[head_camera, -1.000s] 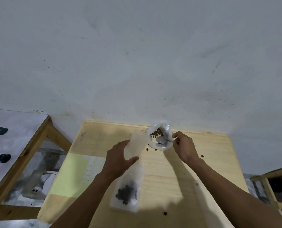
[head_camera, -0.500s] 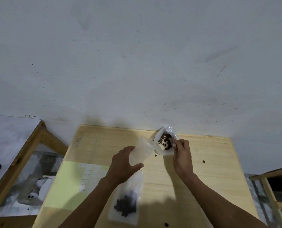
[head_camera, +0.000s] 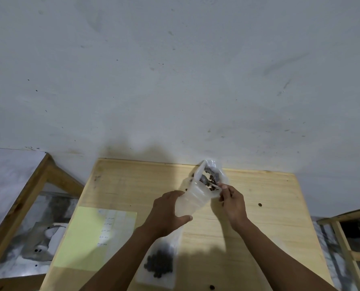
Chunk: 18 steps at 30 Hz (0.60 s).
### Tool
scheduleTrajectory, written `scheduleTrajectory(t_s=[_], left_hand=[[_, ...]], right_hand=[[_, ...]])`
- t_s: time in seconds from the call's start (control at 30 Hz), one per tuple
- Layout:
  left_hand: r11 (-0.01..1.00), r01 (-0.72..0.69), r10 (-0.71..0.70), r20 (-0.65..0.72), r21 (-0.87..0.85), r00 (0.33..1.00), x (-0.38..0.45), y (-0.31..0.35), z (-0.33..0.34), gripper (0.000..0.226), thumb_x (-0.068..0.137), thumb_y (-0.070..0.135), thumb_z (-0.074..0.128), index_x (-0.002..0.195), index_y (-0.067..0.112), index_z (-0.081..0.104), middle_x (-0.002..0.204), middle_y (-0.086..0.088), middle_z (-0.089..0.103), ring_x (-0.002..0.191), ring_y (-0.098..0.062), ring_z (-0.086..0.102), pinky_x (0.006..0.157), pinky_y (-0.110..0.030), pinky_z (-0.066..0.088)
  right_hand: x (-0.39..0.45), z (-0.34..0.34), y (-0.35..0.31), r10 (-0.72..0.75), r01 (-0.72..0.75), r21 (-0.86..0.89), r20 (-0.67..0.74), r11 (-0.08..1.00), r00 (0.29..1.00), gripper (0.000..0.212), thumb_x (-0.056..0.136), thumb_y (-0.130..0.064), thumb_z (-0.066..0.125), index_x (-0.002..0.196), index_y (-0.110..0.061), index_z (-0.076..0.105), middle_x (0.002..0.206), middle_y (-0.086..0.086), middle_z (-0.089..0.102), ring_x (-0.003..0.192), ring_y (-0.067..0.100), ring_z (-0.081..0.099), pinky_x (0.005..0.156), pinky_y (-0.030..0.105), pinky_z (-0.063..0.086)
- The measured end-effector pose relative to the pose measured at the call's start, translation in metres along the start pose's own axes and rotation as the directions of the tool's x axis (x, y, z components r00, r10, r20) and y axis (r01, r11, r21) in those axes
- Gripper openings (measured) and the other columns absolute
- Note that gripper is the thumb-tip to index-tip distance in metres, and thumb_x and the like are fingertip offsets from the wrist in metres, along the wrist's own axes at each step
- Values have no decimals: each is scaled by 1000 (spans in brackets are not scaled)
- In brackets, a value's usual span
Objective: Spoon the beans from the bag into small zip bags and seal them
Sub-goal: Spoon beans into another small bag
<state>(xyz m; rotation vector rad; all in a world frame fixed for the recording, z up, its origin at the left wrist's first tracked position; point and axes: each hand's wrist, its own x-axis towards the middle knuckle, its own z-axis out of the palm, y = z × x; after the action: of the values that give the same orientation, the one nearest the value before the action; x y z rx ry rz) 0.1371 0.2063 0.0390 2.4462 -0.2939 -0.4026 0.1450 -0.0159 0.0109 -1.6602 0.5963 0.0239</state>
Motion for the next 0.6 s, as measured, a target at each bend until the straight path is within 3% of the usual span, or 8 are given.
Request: scheduleTrajectory(t_s=[0.23, 0.37, 0.43, 0.6], left_hand=[[971, -238, 236, 224, -18, 945, 14, 15, 3, 83, 70, 50, 78, 141, 27, 42, 148, 14, 43, 133, -7, 40, 110, -34, 36], [971, -237, 224, 284, 12, 932, 27, 19, 1, 84, 74, 46, 78, 143, 27, 36, 146, 7, 44, 126, -16, 45, 99, -31, 43], [978, -208, 193, 311, 16, 930, 31, 18, 0, 82, 76, 42, 78, 143, 25, 35, 144, 3, 43, 123, -17, 46, 96, -29, 43], [965, -259, 234, 306, 42, 923, 36, 10, -4, 78, 78, 32, 77, 143, 21, 35, 153, 9, 31, 136, -10, 35, 107, -27, 36]], right_hand=[[3, -8, 1, 66, -69, 60, 57, 996, 996, 24, 102, -22, 49, 93, -5, 64, 88, 8, 68, 80, 26, 62, 80, 45, 52], [1, -13, -6, 99, -102, 36, 85, 994, 992, 25, 103, -20, 47, 96, -6, 66, 89, 5, 70, 78, 19, 65, 69, 30, 52], [5, -13, -5, 169, -174, 30, 122, 984, 978, 29, 103, -24, 46, 99, -5, 68, 92, 10, 72, 79, 22, 66, 66, 30, 52], [9, -13, -8, 314, -326, 30, 202, 945, 928, 36, 102, -30, 47, 96, -2, 69, 89, 20, 66, 76, 28, 56, 66, 36, 43]])
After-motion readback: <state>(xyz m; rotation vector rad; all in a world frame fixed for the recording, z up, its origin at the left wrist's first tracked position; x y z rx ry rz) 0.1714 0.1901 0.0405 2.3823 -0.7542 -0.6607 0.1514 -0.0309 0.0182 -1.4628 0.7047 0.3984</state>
